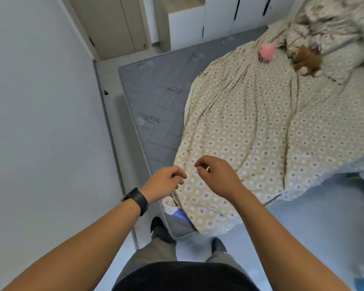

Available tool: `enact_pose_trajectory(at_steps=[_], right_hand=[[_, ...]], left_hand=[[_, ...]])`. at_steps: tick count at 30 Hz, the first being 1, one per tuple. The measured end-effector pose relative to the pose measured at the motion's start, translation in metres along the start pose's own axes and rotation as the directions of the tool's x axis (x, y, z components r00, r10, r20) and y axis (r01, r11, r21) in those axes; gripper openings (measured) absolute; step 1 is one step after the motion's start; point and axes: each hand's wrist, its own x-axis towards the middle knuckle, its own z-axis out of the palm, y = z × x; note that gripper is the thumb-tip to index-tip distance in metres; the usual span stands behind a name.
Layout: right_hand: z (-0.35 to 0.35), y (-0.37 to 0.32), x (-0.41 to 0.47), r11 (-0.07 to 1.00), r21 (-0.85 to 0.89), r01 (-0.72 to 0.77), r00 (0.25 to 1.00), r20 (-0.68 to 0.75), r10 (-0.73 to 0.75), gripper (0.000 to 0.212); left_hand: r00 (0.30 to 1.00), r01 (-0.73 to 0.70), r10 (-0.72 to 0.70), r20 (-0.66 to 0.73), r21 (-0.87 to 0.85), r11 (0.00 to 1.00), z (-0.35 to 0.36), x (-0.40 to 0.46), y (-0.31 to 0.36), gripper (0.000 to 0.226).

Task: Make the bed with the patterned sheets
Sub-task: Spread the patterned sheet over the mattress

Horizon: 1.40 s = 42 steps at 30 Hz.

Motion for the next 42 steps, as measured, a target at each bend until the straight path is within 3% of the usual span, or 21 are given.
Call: enact_pose_trajectory(at_steps=[5,8,13,18,22,26,32,37,42], right_hand=[[0.012,-0.039,0.000,0.995,0.026,-0.093,0.993,-0.076,0.095,0.020],[0.006,-0.042,-0.006,0.986,0.067,-0.150,0.968,-0.191,0.160,0.019],[-0.005,-0.043,0.005,0.977,0.106,-0.185,0.939,-0.275,0.208,0.017],[-0.013,-0.070,0.039,0.973,0.120,-0.195,0.898,-0.377,0.227,0.018],[-0.017,-0.084,0.073,0.973,0.055,-0.226,0.845,-0.486,0.223,0.019],[-0.011,-0.098,0.124,0.932,0.083,-0.352,0.752,-0.567,0.335,0.020],[0.007,-0.145,0.174,0.886,0.094,-0.455,0.685,-0.598,0.415,0.019],[0.003,-0.157,0.181,0.838,0.141,-0.526,0.598,-0.639,0.483,0.020],[-0.006,-0.165,0.197,0.848,0.125,-0.516,0.567,-0.692,0.447,0.021]], left_hand=[[0.985,-0.054,0.034,0.171,0.115,0.992,-0.041,0.038,0.001,0.027],[0.967,-0.129,0.094,0.239,0.135,0.982,-0.046,0.055,0.026,0.024],[0.947,-0.243,0.201,0.250,0.148,0.959,-0.053,0.075,0.064,0.025],[0.851,-0.518,0.418,0.317,0.385,0.764,-0.091,0.086,0.096,0.018],[0.773,-0.630,0.526,0.354,0.334,0.701,-0.131,0.122,0.117,0.022],[0.701,-0.696,0.528,0.479,0.301,0.652,-0.168,0.190,0.123,0.022],[0.554,-0.823,0.476,0.683,0.361,0.439,-0.223,0.268,0.129,0.022],[0.456,-0.858,0.475,0.753,0.228,0.461,-0.226,0.272,0.142,0.022],[0.438,-0.848,0.454,0.776,0.188,0.495,-0.232,0.264,0.143,0.022]])
